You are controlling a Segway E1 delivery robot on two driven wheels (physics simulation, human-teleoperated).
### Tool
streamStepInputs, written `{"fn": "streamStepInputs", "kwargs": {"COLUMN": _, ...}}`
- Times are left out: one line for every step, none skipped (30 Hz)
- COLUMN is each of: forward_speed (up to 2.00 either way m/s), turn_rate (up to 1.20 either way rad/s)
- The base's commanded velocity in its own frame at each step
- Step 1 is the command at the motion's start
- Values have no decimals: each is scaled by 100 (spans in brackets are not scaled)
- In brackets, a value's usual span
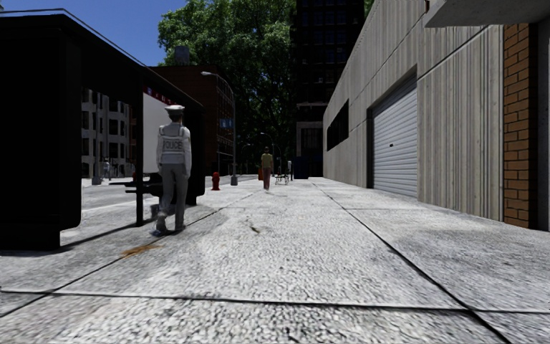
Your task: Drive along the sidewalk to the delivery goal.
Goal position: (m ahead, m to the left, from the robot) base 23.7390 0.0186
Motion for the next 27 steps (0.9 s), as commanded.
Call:
{"fn": "streamStepInputs", "kwargs": {"forward_speed": 200, "turn_rate": 0}}
{"fn": "streamStepInputs", "kwargs": {"forward_speed": 200, "turn_rate": 0}}
{"fn": "streamStepInputs", "kwargs": {"forward_speed": 200, "turn_rate": 0}}
{"fn": "streamStepInputs", "kwargs": {"forward_speed": 200, "turn_rate": 0}}
{"fn": "streamStepInputs", "kwargs": {"forward_speed": 200, "turn_rate": 0}}
{"fn": "streamStepInputs", "kwargs": {"forward_speed": 200, "turn_rate": 0}}
{"fn": "streamStepInputs", "kwargs": {"forward_speed": 200, "turn_rate": 0}}
{"fn": "streamStepInputs", "kwargs": {"forward_speed": 200, "turn_rate": 0}}
{"fn": "streamStepInputs", "kwargs": {"forward_speed": 200, "turn_rate": 0}}
{"fn": "streamStepInputs", "kwargs": {"forward_speed": 200, "turn_rate": 0}}
{"fn": "streamStepInputs", "kwargs": {"forward_speed": 200, "turn_rate": 0}}
{"fn": "streamStepInputs", "kwargs": {"forward_speed": 200, "turn_rate": 0}}
{"fn": "streamStepInputs", "kwargs": {"forward_speed": 200, "turn_rate": 0}}
{"fn": "streamStepInputs", "kwargs": {"forward_speed": 200, "turn_rate": 0}}
{"fn": "streamStepInputs", "kwargs": {"forward_speed": 200, "turn_rate": 0}}
{"fn": "streamStepInputs", "kwargs": {"forward_speed": 200, "turn_rate": 0}}
{"fn": "streamStepInputs", "kwargs": {"forward_speed": 200, "turn_rate": 0}}
{"fn": "streamStepInputs", "kwargs": {"forward_speed": 200, "turn_rate": 0}}
{"fn": "streamStepInputs", "kwargs": {"forward_speed": 200, "turn_rate": 0}}
{"fn": "streamStepInputs", "kwargs": {"forward_speed": 200, "turn_rate": 0}}
{"fn": "streamStepInputs", "kwargs": {"forward_speed": 200, "turn_rate": 0}}
{"fn": "streamStepInputs", "kwargs": {"forward_speed": 200, "turn_rate": 0}}
{"fn": "streamStepInputs", "kwargs": {"forward_speed": 200, "turn_rate": 0}}
{"fn": "streamStepInputs", "kwargs": {"forward_speed": 200, "turn_rate": 0}}
{"fn": "streamStepInputs", "kwargs": {"forward_speed": 200, "turn_rate": 0}}
{"fn": "streamStepInputs", "kwargs": {"forward_speed": 200, "turn_rate": 0}}
{"fn": "streamStepInputs", "kwargs": {"forward_speed": 200, "turn_rate": 0}}
